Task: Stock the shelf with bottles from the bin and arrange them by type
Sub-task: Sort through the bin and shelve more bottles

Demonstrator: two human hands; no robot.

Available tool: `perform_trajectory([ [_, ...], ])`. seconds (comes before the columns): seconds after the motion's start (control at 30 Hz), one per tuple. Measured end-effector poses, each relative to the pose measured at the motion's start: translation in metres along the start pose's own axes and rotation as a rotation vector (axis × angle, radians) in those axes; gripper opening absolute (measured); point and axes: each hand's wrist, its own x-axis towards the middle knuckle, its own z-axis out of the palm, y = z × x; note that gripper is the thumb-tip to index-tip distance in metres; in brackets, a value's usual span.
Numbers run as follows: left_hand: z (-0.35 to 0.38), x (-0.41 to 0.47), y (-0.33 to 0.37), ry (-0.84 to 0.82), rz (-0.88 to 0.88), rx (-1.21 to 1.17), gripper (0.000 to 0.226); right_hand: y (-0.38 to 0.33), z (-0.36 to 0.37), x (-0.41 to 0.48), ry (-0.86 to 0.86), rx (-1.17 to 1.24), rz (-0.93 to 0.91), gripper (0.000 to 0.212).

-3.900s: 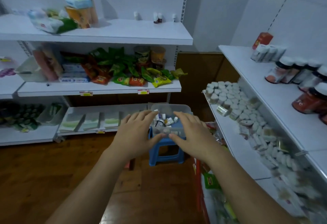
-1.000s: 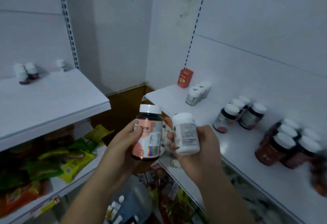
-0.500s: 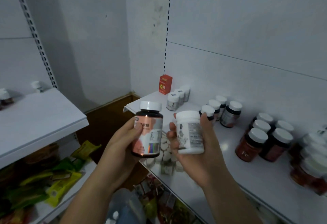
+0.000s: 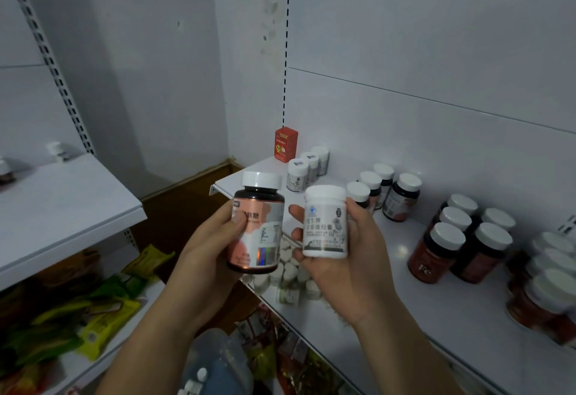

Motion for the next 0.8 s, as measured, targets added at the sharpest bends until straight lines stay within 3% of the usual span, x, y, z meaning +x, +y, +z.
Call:
perform_trajectory([
  [0.13, -0.001, 0.002, -0.002, -0.001, -0.006, -0.008, 0.043, 0.004, -0.005, 0.007, 0.019, -0.071, -0.057, 0.084],
  [0.17, -0.002, 0.002, -0.003, 0.002, -0.007, -0.005, 0.043, 0.006, -0.007, 0.008, 0.022, -0.087, -0.075, 0.084],
  [0.3, -0.007, 0.004, -0.008, 0.023, -0.014, -0.005, 0.042, 0.013, -0.015, 0.014, 0.032, -0.179, -0.131, 0.039],
  [0.43, -0.013, 0.013, -0.012, 0.031, -0.021, 0.011, 0.044, 0.027, -0.027, 0.044, 0.126, -0.536, -0.266, 0.022],
  [0.57, -0.011, 0.039, -0.013, 0.031, -0.030, 0.052, 0.041, 0.041, -0.045, 0.102, 0.260, -0.744, -0.418, 0.033],
  [0.67, -0.009, 0.061, -0.013, 0.044, -0.041, 0.087, 0.045, 0.045, -0.050, 0.151, 0.305, -0.683, -0.482, 0.046],
  [0.8, -0.004, 0.082, -0.014, 0.043, -0.047, 0.093, 0.046, 0.040, -0.058, 0.211, 0.517, -0.695, -0.536, 0.043],
])
